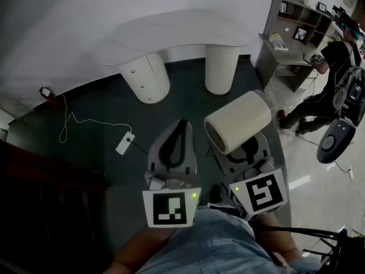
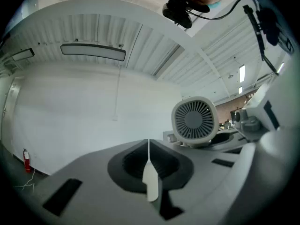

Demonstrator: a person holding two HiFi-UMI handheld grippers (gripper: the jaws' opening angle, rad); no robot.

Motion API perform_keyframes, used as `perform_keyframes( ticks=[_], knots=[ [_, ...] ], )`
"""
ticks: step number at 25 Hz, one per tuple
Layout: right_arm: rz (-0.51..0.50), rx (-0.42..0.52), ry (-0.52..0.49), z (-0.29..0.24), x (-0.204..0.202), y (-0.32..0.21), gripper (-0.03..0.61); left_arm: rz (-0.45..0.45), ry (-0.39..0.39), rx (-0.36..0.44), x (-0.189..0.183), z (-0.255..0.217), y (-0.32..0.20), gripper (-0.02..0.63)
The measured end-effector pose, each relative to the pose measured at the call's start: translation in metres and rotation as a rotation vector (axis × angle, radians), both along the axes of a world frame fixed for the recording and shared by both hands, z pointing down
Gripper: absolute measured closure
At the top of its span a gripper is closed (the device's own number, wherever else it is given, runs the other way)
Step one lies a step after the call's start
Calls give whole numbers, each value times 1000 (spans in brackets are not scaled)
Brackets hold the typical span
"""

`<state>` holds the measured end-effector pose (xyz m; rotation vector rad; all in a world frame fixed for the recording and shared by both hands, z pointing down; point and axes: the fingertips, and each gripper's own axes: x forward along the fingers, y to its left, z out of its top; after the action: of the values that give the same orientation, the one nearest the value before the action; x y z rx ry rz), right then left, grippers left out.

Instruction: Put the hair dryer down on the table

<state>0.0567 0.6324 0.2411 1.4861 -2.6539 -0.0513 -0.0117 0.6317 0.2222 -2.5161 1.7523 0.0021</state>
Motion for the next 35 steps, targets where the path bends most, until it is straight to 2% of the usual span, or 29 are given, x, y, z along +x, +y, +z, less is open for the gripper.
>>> perform_keyframes(
  ticks=[10,15,20,26,35],
  knots=[
    [-3,2,-13,0,5,4,359,-2,11,3,5,4,0,601],
    [-3,-16,-6,5,27,-5,359,-2,17,-19,27,9,-12,601],
    [-27,-51,-35,7,57,-24,359,-4,-2,-20,59,9,-32,601],
    [-17,-75,-49,14,89,-51,357,-31,-23,-32,80,9,-52,601],
    [-38,-102,-37,24,77,-118,357,-55,-8,-71,68,21,-120,601]
  ],
)
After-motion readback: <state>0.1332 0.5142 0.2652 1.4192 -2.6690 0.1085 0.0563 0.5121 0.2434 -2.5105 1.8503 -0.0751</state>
